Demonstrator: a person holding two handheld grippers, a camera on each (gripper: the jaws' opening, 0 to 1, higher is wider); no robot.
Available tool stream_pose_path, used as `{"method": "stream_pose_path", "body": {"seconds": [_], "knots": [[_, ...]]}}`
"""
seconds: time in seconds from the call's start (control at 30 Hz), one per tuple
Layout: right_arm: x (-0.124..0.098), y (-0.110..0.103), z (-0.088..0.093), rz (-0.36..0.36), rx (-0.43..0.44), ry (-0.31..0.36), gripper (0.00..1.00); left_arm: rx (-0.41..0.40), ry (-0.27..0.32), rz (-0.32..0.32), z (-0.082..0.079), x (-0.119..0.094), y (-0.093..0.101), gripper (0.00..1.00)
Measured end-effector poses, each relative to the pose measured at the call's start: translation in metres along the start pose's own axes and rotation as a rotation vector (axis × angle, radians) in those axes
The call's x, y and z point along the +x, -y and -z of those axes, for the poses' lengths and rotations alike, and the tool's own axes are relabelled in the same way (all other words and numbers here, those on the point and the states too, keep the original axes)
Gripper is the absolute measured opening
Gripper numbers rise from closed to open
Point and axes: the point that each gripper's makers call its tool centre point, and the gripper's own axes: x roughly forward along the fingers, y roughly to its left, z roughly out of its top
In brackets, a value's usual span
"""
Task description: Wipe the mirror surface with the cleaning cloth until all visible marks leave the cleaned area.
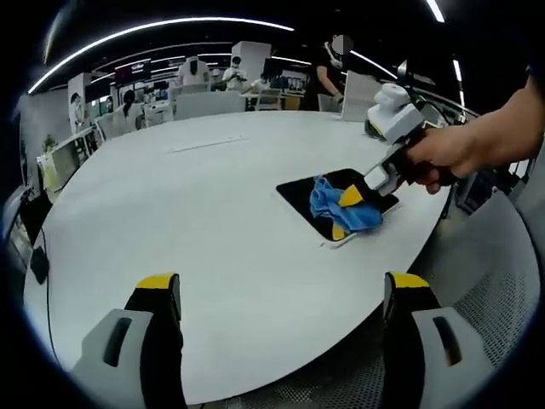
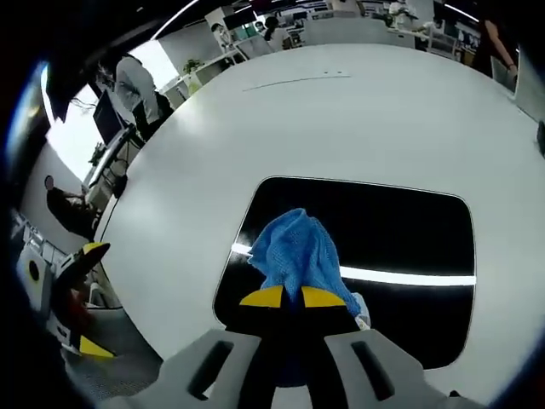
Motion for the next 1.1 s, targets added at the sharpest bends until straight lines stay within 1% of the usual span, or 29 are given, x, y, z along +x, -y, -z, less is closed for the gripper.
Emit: {"method": "stream_pose_path", "body": {"seconds": [0.2, 0.33, 0.53, 0.7, 0.83, 0.9, 0.97, 1.1], "knots": [[0.0, 0.0, 0.0, 0.002, 0.003, -0.007, 0.0, 0.009, 0.001, 0.012, 0.0, 0.0, 0.003, 0.97], [-0.002, -0.001, 0.003, -0.001, 0.016, -0.015, 0.0, 0.005, -0.009, 0.016, 0.002, 0.001, 0.003, 0.97], [-0.006, -0.009, 0.014, -0.008, 0.026, -0.033, 0.0, -0.005, -0.017, 0.027, 0.003, 0.002, 0.005, 0.98], [-0.009, -0.013, 0.022, -0.008, 0.016, -0.047, 0.0, -0.015, -0.019, 0.037, 0.003, 0.001, 0.006, 0.99], [-0.011, -0.015, 0.026, -0.008, 0.006, -0.057, 0.0, -0.02, -0.012, 0.061, 0.001, 0.001, 0.011, 0.99], [-0.012, -0.017, 0.028, -0.009, 0.003, -0.068, 0.0, -0.018, -0.005, 0.066, 0.0, 0.001, 0.011, 0.99], [-0.013, -0.018, 0.03, -0.009, 0.003, -0.067, 0.0, -0.029, -0.01, 0.063, 0.0, 0.0, 0.011, 0.99], [-0.013, -0.019, 0.03, 0.004, -0.007, -0.062, 0.01, -0.016, -0.014, 0.069, 0.001, 0.001, 0.013, 0.99]]}}
